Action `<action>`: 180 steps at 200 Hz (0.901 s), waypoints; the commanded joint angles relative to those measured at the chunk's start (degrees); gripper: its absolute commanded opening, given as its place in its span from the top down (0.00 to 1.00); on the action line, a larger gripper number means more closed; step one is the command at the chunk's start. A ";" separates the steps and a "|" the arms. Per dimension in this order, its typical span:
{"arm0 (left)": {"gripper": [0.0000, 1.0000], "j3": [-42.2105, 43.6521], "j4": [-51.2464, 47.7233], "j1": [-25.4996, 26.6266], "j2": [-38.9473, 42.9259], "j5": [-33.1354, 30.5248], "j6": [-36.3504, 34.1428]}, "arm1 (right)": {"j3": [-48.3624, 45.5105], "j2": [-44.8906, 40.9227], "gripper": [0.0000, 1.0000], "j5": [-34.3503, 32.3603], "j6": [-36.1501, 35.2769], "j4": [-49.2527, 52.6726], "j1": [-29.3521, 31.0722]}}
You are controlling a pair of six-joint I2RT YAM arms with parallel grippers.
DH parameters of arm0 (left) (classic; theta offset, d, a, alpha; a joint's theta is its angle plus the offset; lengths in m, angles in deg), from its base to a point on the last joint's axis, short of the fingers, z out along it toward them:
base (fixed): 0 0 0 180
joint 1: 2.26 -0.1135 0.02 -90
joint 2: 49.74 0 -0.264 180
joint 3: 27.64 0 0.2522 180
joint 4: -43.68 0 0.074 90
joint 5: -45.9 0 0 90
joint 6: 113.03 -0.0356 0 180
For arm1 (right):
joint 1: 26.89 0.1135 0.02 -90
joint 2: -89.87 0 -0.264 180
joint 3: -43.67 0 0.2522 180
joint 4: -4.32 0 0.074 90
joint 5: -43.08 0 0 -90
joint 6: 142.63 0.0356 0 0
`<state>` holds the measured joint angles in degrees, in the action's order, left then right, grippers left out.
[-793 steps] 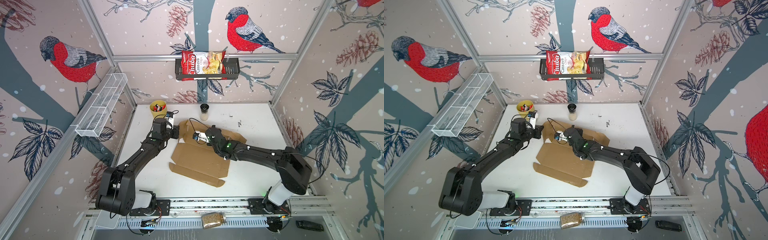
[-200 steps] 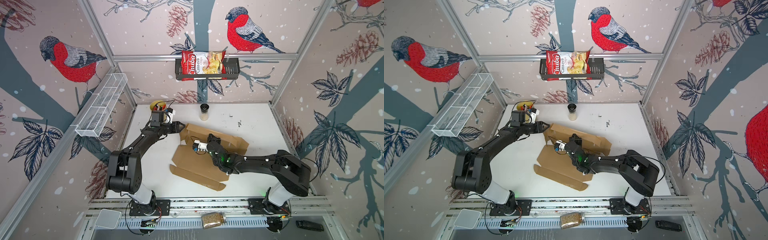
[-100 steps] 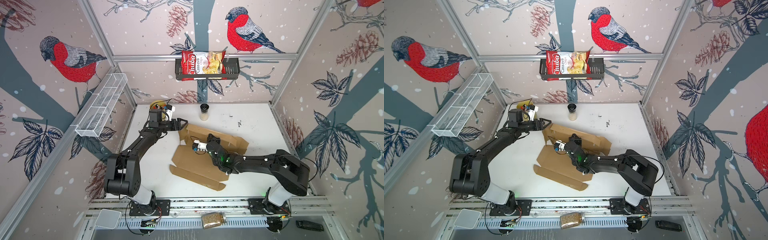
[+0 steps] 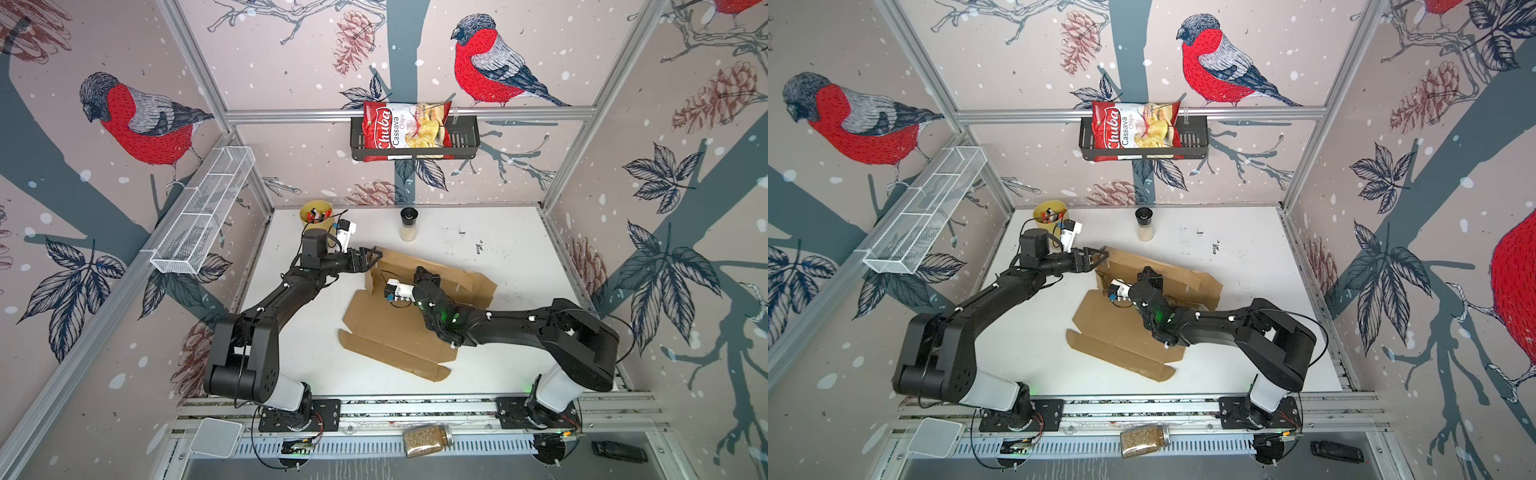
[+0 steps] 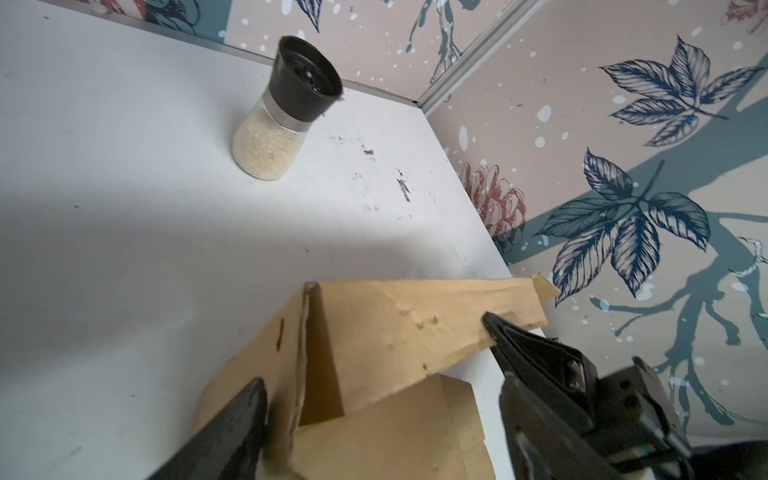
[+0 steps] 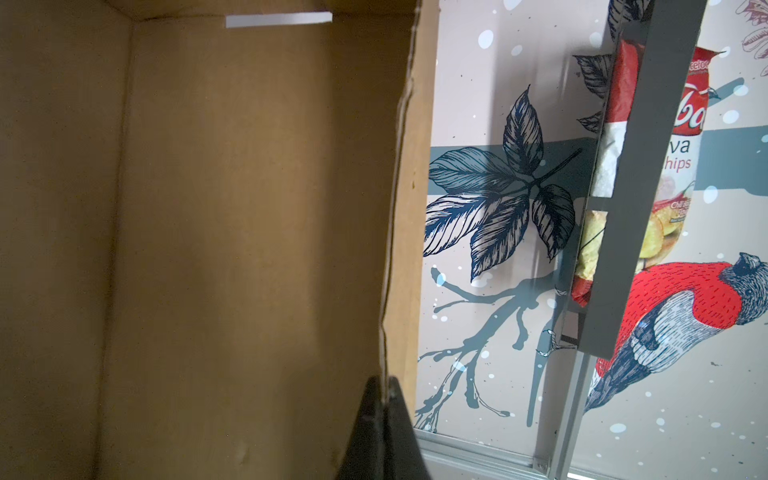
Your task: Fold the paper box
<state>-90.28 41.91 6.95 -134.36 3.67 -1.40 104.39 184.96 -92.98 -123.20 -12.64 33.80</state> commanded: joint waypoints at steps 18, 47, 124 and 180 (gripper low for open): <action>0.17 7.01 14.05 0.35 1.12 1.87 6.12 | 0.70 0.44 1.00 2.71 0.35 3.91 -0.24; 0.19 10.93 19.87 0.28 3.36 -2.24 6.92 | 1.25 0.67 1.00 2.82 0.19 4.09 -0.22; 0.18 23.64 45.06 -4.43 9.13 -6.98 16.14 | 0.97 0.17 1.00 3.35 0.54 4.29 -0.41; 0.16 26.04 42.19 -12.37 14.18 -13.79 16.33 | 1.22 0.28 1.00 3.61 0.69 4.35 -0.49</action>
<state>-64.62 82.93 -2.91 -120.02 -6.13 14.25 105.51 185.11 -92.07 -123.16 -11.39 33.29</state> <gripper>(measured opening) 0.840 0.053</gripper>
